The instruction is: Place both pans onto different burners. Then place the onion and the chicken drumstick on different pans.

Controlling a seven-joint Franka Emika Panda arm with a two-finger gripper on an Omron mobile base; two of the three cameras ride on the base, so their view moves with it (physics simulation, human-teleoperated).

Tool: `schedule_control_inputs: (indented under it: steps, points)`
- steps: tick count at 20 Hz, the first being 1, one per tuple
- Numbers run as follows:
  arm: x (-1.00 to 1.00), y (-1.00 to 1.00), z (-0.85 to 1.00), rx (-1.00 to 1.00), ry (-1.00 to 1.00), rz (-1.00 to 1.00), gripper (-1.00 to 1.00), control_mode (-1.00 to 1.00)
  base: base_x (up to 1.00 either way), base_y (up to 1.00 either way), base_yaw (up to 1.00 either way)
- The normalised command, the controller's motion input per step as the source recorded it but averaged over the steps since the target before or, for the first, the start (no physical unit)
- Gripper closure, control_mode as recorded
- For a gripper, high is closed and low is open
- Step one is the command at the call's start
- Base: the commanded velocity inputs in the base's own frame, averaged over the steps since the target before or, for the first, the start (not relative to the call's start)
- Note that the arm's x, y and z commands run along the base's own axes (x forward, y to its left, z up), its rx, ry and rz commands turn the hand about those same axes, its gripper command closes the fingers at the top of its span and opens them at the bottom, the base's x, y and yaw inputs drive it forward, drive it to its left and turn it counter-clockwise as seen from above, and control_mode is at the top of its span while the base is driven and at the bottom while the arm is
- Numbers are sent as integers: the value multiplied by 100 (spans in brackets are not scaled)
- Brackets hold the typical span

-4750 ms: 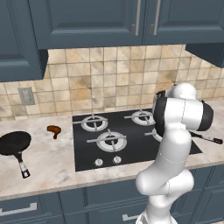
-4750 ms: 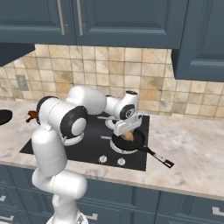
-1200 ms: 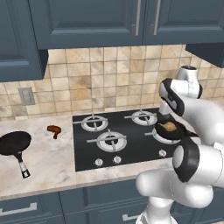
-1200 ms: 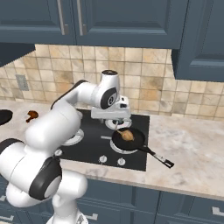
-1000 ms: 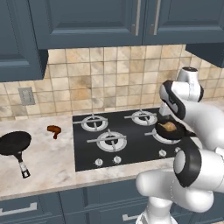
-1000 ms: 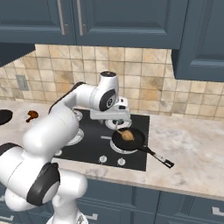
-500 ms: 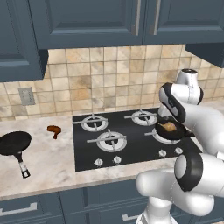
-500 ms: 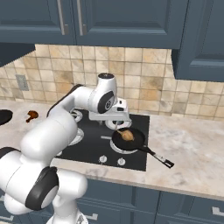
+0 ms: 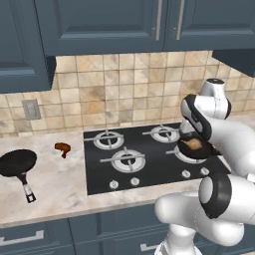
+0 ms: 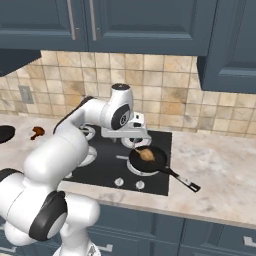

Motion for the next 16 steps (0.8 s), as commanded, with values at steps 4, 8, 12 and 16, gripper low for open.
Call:
schedule_control_inputs:
  steps: [4,8,12,16]
  points:
    - [0,0,0,0,0,0,-100,100,0,62,-1]
    - [0,0,0,0,0,0,-100,100,0,77,0]
    - [0,0,0,0,0,0,-100,100,0,62,0]
    - [0,0,0,0,0,0,-100,100,10,25,0]
